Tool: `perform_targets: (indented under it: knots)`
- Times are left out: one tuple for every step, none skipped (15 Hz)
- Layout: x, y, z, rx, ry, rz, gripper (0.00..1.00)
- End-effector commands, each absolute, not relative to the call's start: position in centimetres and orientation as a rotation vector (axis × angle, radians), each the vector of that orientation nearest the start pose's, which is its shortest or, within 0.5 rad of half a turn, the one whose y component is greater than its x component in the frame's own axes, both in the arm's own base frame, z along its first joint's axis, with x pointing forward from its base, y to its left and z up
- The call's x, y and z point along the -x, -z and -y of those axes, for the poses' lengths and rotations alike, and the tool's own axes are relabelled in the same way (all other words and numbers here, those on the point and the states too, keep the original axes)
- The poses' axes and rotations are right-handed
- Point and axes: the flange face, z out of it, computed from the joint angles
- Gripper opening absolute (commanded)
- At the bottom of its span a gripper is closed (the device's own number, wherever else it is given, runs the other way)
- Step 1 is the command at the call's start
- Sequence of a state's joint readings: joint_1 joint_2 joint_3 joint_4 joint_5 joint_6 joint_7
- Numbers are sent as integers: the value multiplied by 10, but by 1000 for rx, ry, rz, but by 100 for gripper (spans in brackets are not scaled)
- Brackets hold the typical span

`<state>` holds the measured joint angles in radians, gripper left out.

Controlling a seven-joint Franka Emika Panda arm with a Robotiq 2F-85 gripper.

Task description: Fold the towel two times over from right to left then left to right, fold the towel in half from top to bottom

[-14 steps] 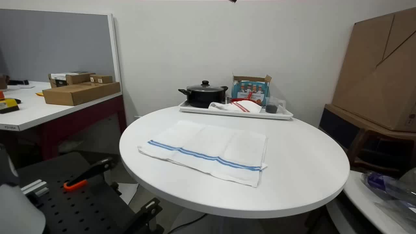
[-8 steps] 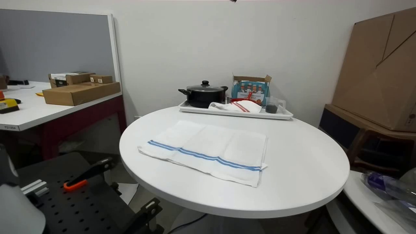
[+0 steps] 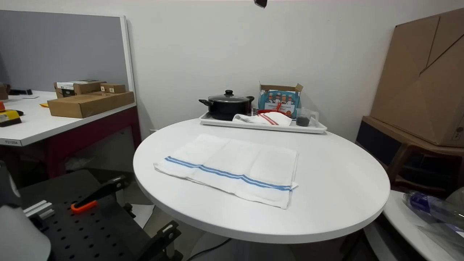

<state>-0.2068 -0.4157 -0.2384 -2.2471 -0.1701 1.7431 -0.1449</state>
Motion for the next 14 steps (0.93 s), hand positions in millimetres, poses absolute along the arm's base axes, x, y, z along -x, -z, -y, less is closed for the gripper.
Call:
perform_targets:
  knots:
    - [-387,-497,215,3141,-146,-455,100]
    - [-394,-489,219,3139,-132,-466,100]
    - [-401,-483,222,3142,-118,-472,100]
    - [-409,-474,224,3140,-118,-456,100]
    - [-415,-465,225,3142,-112,-437,100]
    - [-421,-456,226,3148,-114,-427,100]
    - [-427,-447,227,3154,-118,-418,100]
    - [-432,-438,228,3158,-124,-411,100]
    - [-438,-427,229,3160,-131,-413,100]
    - [-443,-417,230,3160,-137,-417,100]
    - [-447,-406,232,3161,-146,-424,100]
    - [-452,-393,233,3159,-157,-425,100]
    - [-456,-380,235,3158,-164,-431,100]
    - [-460,-369,236,3157,-169,-437,100]
